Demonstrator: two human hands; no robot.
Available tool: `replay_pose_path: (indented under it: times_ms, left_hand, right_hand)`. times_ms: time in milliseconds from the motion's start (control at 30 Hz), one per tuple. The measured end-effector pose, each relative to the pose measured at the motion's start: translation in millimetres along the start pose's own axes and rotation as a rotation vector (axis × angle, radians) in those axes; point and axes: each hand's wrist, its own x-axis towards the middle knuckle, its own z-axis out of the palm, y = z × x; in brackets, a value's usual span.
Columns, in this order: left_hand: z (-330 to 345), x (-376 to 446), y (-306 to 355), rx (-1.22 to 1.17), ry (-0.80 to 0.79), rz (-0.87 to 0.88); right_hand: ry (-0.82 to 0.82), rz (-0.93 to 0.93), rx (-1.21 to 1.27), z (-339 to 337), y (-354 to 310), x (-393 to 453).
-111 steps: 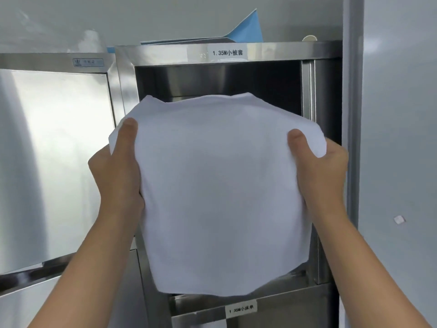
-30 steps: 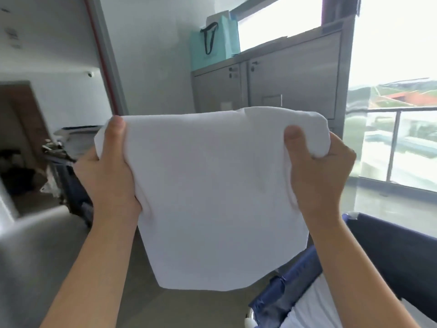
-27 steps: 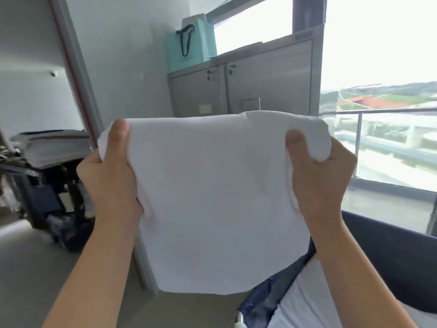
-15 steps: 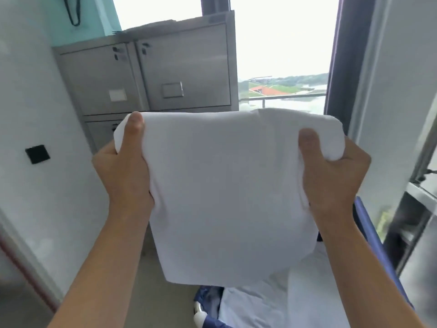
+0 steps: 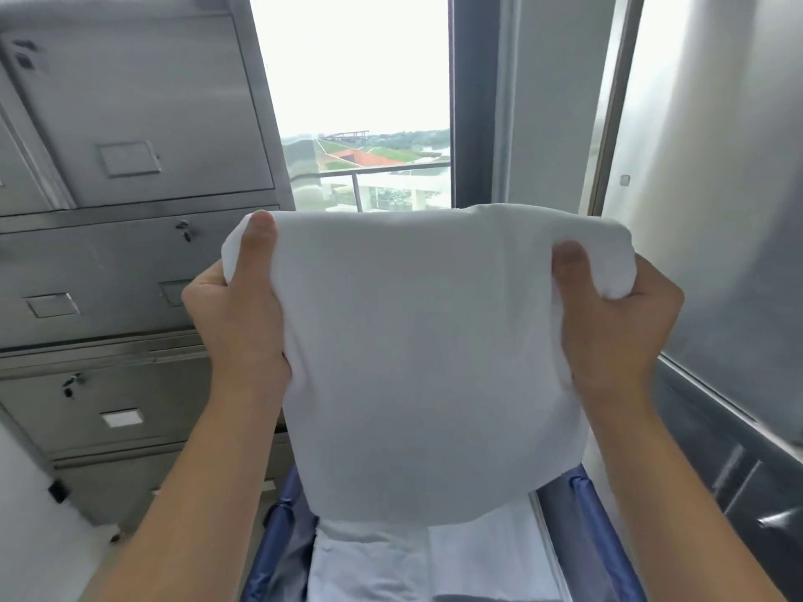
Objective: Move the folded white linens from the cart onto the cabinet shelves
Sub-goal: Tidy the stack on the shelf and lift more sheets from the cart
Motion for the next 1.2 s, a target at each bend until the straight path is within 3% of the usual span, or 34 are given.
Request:
replay_pose_path:
  times_ms: [267,567,900,1200]
  left_hand:
    - [63.5,-13.4,-32.3,-0.007,-0.037,-0.01]
    - [74.6,-15.2,-80.2,0.086,0.016,-0.084]
    - [56.0,31.5,-154.6,0.168,0.073,-0.197]
    - [46.8,107.6,-263.6,0.128,-0.024,-0.367]
  right_hand:
    - [0.03,-0.011,-0.002,-30.2,40.7,49.9]
    - [-0.053,0.098,-0.066,-36.2,96.8,63.0]
    - [-0.055,0.185,-0.185,7.8,172.2,50.4]
    - [-0.025,0.23,-0.354,58.9,249.6,41.3]
